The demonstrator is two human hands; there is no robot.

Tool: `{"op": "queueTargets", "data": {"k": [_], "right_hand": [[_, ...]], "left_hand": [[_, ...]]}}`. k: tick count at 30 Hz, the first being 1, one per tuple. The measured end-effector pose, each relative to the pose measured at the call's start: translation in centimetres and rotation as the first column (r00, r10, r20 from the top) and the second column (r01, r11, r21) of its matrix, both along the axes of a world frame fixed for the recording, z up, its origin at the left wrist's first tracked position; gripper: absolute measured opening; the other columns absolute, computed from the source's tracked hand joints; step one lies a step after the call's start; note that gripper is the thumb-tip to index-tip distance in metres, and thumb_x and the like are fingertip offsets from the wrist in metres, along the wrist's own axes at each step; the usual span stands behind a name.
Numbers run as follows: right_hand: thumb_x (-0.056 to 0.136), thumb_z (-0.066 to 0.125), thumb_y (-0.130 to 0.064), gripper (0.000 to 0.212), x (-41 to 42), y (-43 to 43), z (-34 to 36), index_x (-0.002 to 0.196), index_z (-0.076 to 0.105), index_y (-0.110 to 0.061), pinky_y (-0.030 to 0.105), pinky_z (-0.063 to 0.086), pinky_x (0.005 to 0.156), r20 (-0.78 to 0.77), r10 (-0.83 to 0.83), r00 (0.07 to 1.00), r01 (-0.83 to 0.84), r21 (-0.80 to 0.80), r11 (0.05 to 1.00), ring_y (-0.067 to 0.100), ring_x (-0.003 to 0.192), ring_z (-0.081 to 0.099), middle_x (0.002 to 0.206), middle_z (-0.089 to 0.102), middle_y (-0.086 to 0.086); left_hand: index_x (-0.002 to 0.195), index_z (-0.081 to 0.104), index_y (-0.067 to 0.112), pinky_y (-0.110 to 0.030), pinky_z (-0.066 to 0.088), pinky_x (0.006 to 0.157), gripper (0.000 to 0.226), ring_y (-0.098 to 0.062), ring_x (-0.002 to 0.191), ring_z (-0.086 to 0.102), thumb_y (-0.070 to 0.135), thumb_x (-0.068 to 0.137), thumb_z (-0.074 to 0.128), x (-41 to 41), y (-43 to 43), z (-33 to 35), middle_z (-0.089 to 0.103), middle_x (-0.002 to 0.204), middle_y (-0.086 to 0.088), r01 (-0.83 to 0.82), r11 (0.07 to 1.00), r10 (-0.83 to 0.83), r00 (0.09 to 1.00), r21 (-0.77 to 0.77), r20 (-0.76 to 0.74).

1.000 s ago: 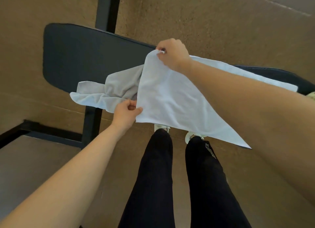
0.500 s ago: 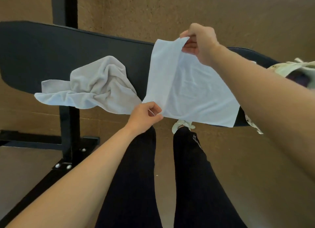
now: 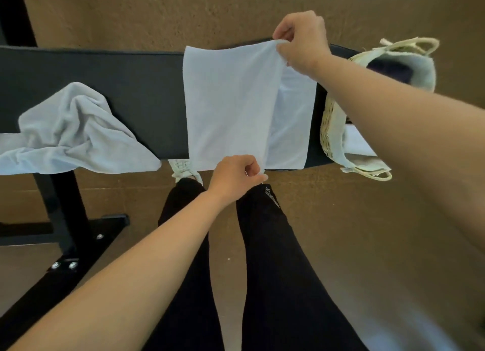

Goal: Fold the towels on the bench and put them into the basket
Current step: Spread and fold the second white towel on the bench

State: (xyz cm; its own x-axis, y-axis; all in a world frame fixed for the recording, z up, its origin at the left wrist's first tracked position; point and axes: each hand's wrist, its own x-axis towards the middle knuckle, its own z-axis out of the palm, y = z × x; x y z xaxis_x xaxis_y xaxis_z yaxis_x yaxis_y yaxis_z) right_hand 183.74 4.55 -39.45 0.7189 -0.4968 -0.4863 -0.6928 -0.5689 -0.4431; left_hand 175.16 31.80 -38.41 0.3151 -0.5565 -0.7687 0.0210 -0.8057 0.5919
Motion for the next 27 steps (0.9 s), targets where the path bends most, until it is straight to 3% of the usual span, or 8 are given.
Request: {"op": "queueTargets", "data": {"k": [7, 12, 18, 20, 22, 25, 27], "right_hand": [[0.102, 0.06, -0.012, 0.018, -4.2, -4.4, -1.5, 0.113, 0.073, -0.017, 0.02, 0.049, 0.084, -0.01, 0.053, 0.999, -0.054, -0.109, 0.993, 0.017, 0.101, 0.062, 0.112, 0.069, 0.003], [0.101, 0.055, -0.006, 0.023, -5.8, -6.0, -2.7, 0.113, 0.07, -0.018, 0.029, 0.052, 0.086, -0.018, 0.056, 0.998, -0.059, -0.172, 0.983, 0.023, 0.105, 0.06, 0.116, 0.067, 0.005], [0.093, 0.048, 0.007, 0.036, -6.7, -7.4, -2.9, 0.114, 0.067, -0.015, 0.037, 0.053, 0.089, -0.057, 0.071, 0.996, -0.082, -0.229, 0.97, 0.027, 0.108, 0.059, 0.117, 0.066, 0.007], [0.092, 0.05, 0.009, 0.038, -6.9, -7.5, -2.9, 0.121, 0.064, -0.011, 0.04, 0.051, 0.093, -0.111, 0.136, 0.984, -0.161, -0.263, 0.951, 0.03, 0.112, 0.056, 0.12, 0.064, 0.011], [0.093, 0.055, 0.008, 0.038, -7.0, -7.2, -2.9, 0.127, 0.06, -0.008, 0.042, 0.047, 0.094, -0.168, 0.199, 0.966, -0.245, -0.327, 0.913, 0.034, 0.117, 0.052, 0.125, 0.061, 0.015], [0.088, 0.058, 0.007, 0.041, -6.9, -6.1, -2.6, 0.126, 0.057, -0.008, 0.043, 0.044, 0.093, -0.197, 0.252, 0.947, -0.314, -0.421, 0.851, 0.037, 0.119, 0.048, 0.129, 0.054, 0.016], [0.085, 0.056, 0.01, 0.044, -7.1, -4.6, -2.5, 0.125, 0.057, -0.008, 0.042, 0.044, 0.092, -0.193, 0.277, 0.941, -0.331, -0.368, 0.869, 0.036, 0.119, 0.048, 0.13, 0.052, 0.015]], "left_hand": [[0.078, 0.061, 0.026, -0.029, 0.05, 0.07, 0.023, -0.013, 0.077, 0.062, 0.041, 0.09, 0.074, -4.9, -6.7, -1.1, 0.064, 0.078, 0.011, 0.108, 0.993, -0.111, 0.991, 0.046, 0.073], [0.079, 0.057, 0.025, -0.026, 0.042, 0.066, 0.023, -0.014, 0.074, 0.06, 0.036, 0.094, 0.071, -7.1, -9.5, -1.3, 0.063, 0.077, 0.007, 0.142, 0.988, -0.149, 0.981, 0.066, 0.121], [0.089, 0.064, 0.023, -0.035, 0.056, 0.075, 0.015, -0.016, 0.08, 0.065, 0.037, 0.094, 0.068, -8.8, -11.6, -1.3, 0.067, 0.081, 0.007, 0.13, 0.987, -0.145, 0.971, 0.091, 0.19], [0.112, 0.067, 0.027, -0.032, 0.053, 0.079, 0.029, -0.014, 0.094, 0.065, 0.049, 0.092, 0.068, -9.0, -12.0, -1.5, 0.07, 0.098, 0.009, 0.168, 0.978, -0.182, 0.977, 0.123, 0.108], [0.13, 0.066, 0.029, -0.03, 0.049, 0.086, 0.046, -0.011, 0.108, 0.063, 0.055, 0.092, 0.067, -8.9, -12.0, -2.0, 0.069, 0.114, 0.01, 0.294, 0.95, -0.287, 0.955, 0.103, -0.077], [0.12, 0.073, 0.026, -0.031, 0.051, 0.093, 0.033, -0.011, 0.11, 0.065, 0.047, 0.095, 0.069, -8.5, -11.1, -2.6, 0.071, 0.112, 0.011, 0.346, 0.938, -0.33, 0.903, 0.01, -0.275], [0.115, 0.073, 0.028, -0.03, 0.05, 0.088, 0.024, -0.01, 0.104, 0.065, 0.042, 0.097, 0.067, -7.8, -9.9, -3.0, 0.068, 0.105, 0.013, 0.301, 0.952, -0.278, 0.928, 0.057, -0.248]]}}
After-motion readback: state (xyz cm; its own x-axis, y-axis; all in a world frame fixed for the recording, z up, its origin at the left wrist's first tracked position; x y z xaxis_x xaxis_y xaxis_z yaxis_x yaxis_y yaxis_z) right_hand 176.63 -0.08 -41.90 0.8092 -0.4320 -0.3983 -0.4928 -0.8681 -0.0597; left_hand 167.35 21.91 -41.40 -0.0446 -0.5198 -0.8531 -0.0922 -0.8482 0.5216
